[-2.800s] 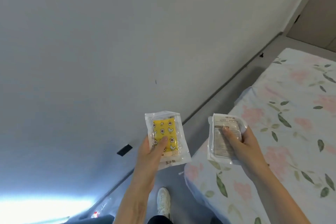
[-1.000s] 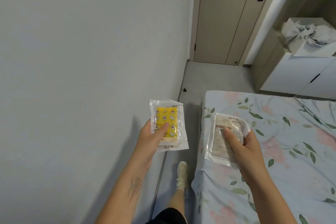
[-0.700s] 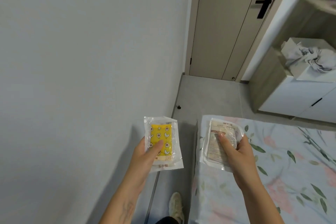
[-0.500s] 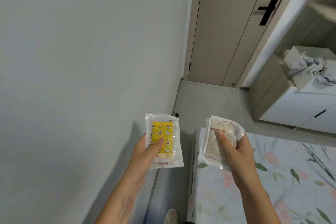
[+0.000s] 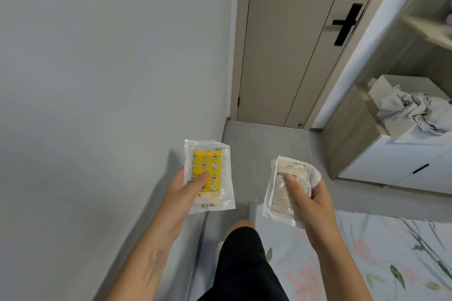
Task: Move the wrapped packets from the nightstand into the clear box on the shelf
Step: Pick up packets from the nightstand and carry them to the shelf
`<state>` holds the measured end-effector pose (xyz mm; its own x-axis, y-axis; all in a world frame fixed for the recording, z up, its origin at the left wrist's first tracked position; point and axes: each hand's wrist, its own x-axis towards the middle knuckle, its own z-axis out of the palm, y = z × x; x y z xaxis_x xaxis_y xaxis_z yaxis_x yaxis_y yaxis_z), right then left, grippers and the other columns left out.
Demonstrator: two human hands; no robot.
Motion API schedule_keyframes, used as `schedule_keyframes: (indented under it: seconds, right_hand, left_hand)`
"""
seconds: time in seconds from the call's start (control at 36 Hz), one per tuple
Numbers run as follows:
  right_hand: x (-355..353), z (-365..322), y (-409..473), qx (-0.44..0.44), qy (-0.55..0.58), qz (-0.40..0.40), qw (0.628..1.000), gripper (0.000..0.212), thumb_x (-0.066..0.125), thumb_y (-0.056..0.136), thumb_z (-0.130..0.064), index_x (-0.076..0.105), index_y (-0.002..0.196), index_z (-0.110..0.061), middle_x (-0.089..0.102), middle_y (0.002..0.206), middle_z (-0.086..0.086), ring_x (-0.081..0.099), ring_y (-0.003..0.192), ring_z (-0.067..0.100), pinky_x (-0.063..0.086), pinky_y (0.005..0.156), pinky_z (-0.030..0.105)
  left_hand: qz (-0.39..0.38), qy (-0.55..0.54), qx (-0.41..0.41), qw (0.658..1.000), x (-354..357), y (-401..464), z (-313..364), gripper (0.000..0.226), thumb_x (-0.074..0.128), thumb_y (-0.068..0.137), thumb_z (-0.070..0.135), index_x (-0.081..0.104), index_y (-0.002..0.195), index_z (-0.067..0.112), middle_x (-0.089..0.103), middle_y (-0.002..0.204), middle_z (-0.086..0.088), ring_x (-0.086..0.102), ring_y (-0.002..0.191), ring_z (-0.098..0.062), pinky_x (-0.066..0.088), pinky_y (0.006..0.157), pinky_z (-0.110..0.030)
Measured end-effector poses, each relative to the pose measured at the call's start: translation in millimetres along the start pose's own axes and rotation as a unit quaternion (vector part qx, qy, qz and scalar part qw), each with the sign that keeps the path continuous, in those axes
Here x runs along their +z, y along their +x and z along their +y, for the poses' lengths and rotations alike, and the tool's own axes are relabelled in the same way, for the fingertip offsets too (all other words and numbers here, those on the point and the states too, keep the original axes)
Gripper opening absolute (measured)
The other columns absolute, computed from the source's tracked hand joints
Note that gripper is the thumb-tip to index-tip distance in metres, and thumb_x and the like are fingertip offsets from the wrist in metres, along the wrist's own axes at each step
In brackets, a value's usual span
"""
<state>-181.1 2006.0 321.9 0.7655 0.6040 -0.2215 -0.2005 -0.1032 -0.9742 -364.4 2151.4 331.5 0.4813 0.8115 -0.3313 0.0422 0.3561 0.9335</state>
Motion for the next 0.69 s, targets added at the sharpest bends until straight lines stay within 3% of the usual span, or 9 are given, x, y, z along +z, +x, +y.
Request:
schedule_keyframes:
  seconds: [0.14, 0.33, 0.53, 0.69]
  right_hand:
    - [8.3, -11.5, 88.6, -0.016, 0.005, 0.009, 1.0, 0.026, 0.065, 0.087, -0.02, 0.061, 0.113, -0.018, 0.072, 0.098, 0.0, 0.07, 0.078, 0.005, 0.054, 0.058, 0.018]
    - [21.8, -50.6, 245.8, -0.05, 0.032, 0.039, 0.997, 0.017, 0.063, 0.088, -0.011, 0.061, 0.102, -0.021, 0.07, 0.086, -0.005, 0.067, 0.069, 0.0, 0.052, 0.055, 0.014]
    - [21.3, -101.8, 374.1, -0.067, 0.032, 0.068, 0.995, 0.016, 0.061, 0.09, -0.011, 0.061, 0.099, -0.024, 0.072, 0.079, -0.013, 0.067, 0.07, -0.001, 0.05, 0.055, 0.013]
    - [7.0, -120.7, 443.9, -0.059, 0.027, 0.116, 0.991, 0.016, 0.063, 0.089, -0.014, 0.063, 0.103, -0.021, 0.072, 0.089, -0.006, 0.068, 0.078, 0.004, 0.053, 0.062, 0.016]
  left_hand:
    - [-0.006, 0.006, 0.02, 1.0, 20.5, 90.0, 28.3, 0.016, 0.061, 0.09, 0.022, 0.065, 0.103, 0.03, 0.075, 0.092, 0.01, 0.072, 0.084, -0.01, 0.053, 0.067, -0.024]
    - [-0.021, 0.011, 0.022, 0.999, 76.2, 244.2, 76.3, 0.015, 0.06, 0.091, 0.019, 0.065, 0.103, 0.028, 0.075, 0.091, 0.008, 0.072, 0.082, -0.01, 0.054, 0.067, -0.025]
    - [-0.078, 0.044, 0.001, 0.996, 158.3, 378.1, 130.9, 0.014, 0.061, 0.091, 0.019, 0.067, 0.102, 0.027, 0.075, 0.091, 0.008, 0.072, 0.083, -0.01, 0.055, 0.067, -0.024]
    - [-0.121, 0.062, -0.011, 0.991, 213.7, 451.7, 147.9, 0.017, 0.061, 0.091, 0.02, 0.065, 0.107, 0.026, 0.075, 0.093, 0.01, 0.072, 0.085, -0.009, 0.055, 0.064, -0.02]
